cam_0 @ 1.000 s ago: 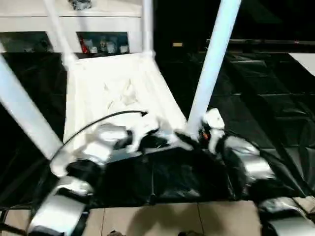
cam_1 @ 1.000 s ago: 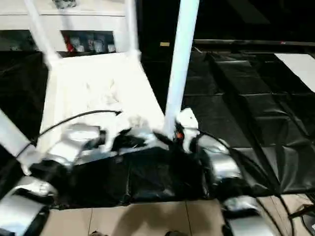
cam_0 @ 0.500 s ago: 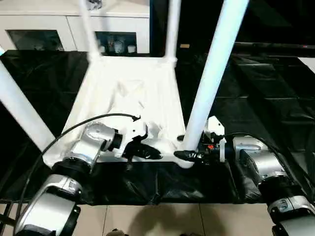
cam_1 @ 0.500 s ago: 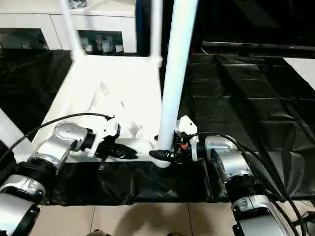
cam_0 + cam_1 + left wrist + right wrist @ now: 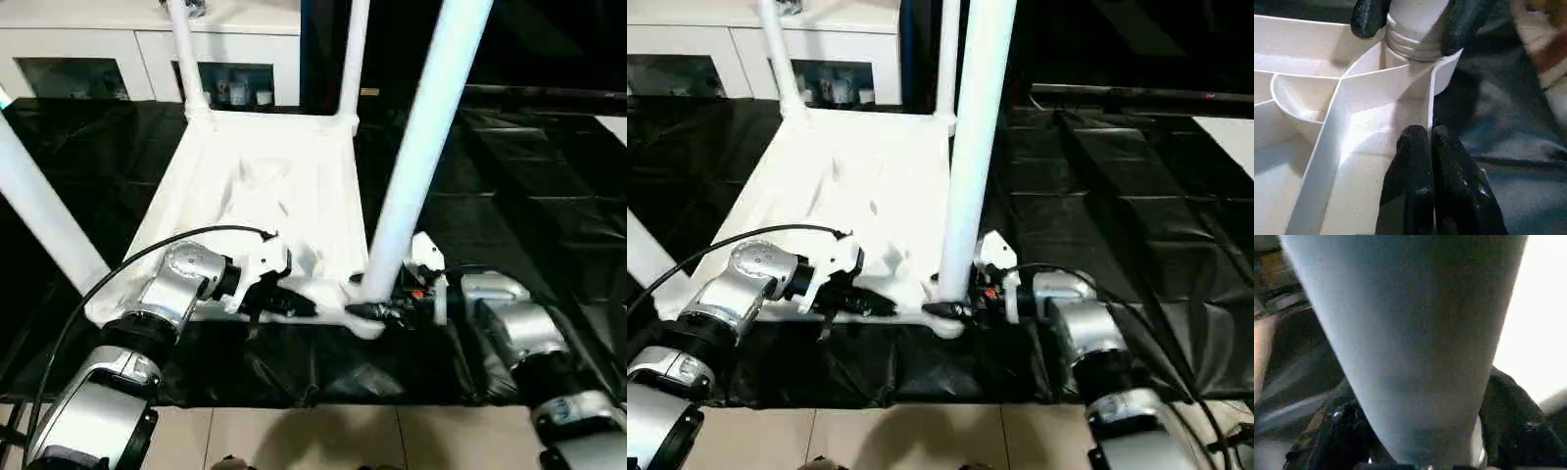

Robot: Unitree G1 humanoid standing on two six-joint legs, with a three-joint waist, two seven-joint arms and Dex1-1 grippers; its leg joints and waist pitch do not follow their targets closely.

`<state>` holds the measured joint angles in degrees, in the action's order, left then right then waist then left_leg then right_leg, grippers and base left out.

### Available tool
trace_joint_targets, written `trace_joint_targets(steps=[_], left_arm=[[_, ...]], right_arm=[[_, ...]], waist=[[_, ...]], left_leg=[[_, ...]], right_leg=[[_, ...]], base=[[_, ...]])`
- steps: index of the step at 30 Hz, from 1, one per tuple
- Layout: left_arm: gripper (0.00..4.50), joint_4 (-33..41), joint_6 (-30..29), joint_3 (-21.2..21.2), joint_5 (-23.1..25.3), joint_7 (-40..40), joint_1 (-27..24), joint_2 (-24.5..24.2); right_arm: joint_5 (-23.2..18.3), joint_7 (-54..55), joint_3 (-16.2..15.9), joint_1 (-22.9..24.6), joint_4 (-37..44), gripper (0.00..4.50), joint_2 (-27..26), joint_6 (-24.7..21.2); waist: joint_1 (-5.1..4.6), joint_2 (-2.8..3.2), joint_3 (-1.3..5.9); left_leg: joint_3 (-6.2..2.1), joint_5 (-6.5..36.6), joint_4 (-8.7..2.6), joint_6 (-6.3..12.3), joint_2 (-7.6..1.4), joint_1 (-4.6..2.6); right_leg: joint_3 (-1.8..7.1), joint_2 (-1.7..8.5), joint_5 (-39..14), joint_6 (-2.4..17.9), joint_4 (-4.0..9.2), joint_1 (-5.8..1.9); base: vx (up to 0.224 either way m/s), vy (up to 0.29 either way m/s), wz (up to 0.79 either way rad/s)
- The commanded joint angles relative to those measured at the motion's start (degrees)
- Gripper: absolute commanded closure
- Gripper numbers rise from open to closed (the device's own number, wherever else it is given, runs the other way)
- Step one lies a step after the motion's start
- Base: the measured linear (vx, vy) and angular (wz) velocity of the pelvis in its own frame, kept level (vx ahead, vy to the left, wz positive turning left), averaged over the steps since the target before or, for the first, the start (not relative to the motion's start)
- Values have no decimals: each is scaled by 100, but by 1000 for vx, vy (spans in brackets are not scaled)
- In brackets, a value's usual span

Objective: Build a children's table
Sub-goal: Rotate leg to tighten

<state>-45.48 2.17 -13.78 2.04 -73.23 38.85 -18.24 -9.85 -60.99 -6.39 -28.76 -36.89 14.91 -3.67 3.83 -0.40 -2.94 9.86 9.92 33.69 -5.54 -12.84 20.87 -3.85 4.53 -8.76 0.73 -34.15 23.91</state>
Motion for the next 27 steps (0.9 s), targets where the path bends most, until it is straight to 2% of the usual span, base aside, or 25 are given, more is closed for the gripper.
trace_joint_targets(steps=[1, 2, 3, 6, 7, 10, 11, 13, 14, 15, 18, 20, 23, 24, 27], left_arm=[[450, 173, -156, 98, -10, 492, 71, 237], [450, 247, -226, 110, 14, 640, 41, 288], [450, 436, -419, 125, 70, 982, -41, 432], [450, 628, -628, 130, 133, 1441, -128, 707], [450, 679, -685, 124, 158, 1570, -153, 789], [450, 785, -797, 85, 153, 1962, -210, 1088], [450, 801, -810, 83, 144, 2032, -215, 1146], [450, 863, -852, 56, 107, 2035, -227, 1200], [450, 878, -859, 46, 93, 2025, -228, 1198], [450, 886, -853, 36, 81, 1992, -230, 1180], [450, 975, -891, 71, 108, 1936, -265, 1084], [450, 953, -775, 84, 62, 1741, -266, 958], [450, 946, -681, 75, 12, 1544, -269, 854], [450, 893, -505, 49, -24, 1238, -246, 703], [450, 836, -309, -3, -143, 625, -225, 505]], right_arm=[[249, 774, 22, 46, -236, 196, -177, 102], [288, 1053, 86, 42, -309, 196, -237, 130], [347, 1630, 207, 25, -438, 197, -385, 166], [419, 2300, 315, 8, -513, 197, -611, 171], [452, 2485, 325, 0, -525, 197, -685, 168], [510, 3178, 416, -69, -581, 197, -987, 200], [502, 3287, 448, -89, -600, 141, -1052, 225], [532, 3525, 512, -131, -625, 141, -1118, 369], [475, 3545, 572, -155, -630, 118, -1131, 374], [431, 3524, 613, -173, -625, 118, -1118, 359], [469, 3305, 539, -197, -608, 97, -938, 405], [468, 2875, 450, -188, -548, 69, -709, 443], [447, 2451, 358, -168, -489, 62, -553, 448], [404, 1750, 197, -106, -362, 62, -362, 432], [261, 751, -42, 10, -118, 62, -119, 406]], waist=[[-50, -25, 347], [-79, -37, 349], [-123, -9, 342], [-217, -28, 349], [-230, -27, 359], [-236, -16, 360], [-236, -12, 369], [-236, -10, 367], [-231, -6, 379], [-213, 22, 392], [-204, 28, 399], [-200, 28, 400], [-208, 21, 389], [-196, 11, 389], [-188, 13, 390]], left_leg=[[37, 1666, -429, 54, -2, -55], [35, 1702, -425, 43, 4, -62], [20, 1751, -429, 41, 9, -51], [25, 1784, -415, 85, 14, -52], [23, 1715, -417, 126, 20, -18], [33, 1652, -410, 178, 28, -16], [30, 1631, -409, 175, 29, -15], [33, 1624, -413, 176, 28, -11], [38, 1594, -408, 181, 26, -19], [44, 1514, -401, 210, 18, -32], [58, 1378, -393, 285, 22, -3], [57, 1384, -389, 330, 25, -2], [60, 1468, -386, 368, 27, 4], [59, 1523, -382, 390, 32, -4], [56, 1475, -383, 445, 2, -3]], right_leg=[[180, 294, -2549, 876, 488, -275], [178, 292, -2602, 854, 496, -272], [176, 296, -2707, 827, 506, -274], [170, 274, -2702, 822, 535, -260], [172, 264, -2578, 829, 519, -285], [176, 268, -2578, 809, 530, -267], [172, 266, -2558, 810, 529, -272], [172, 258, -2469, 818, 525, -269], [177, 254, -2385, 844, 516, -269], [194, 253, -2096, 938, 497, -272], [192, 232, -1498, 1135, 430, -315], [186, 239, -1481, 1160, 433, -329], [184, 243, -1601, 1164, 444, -332], [179, 241, -1718, 1138, 457, -336], [195, 254, -1624, 1163, 442, -330]], base=[[0, 0, 0], [0, 0, 0], [0, 0, 0], [0, 0, 0], [0, 0, 0], [0, 0, 0], [0, 0, 0], [0, 0, 0], [0, 0, 0], [0, 0, 0], [0, 0, 0], [0, 0, 0], [0, 0, 0], [0, 0, 0], [0, 0, 0]])
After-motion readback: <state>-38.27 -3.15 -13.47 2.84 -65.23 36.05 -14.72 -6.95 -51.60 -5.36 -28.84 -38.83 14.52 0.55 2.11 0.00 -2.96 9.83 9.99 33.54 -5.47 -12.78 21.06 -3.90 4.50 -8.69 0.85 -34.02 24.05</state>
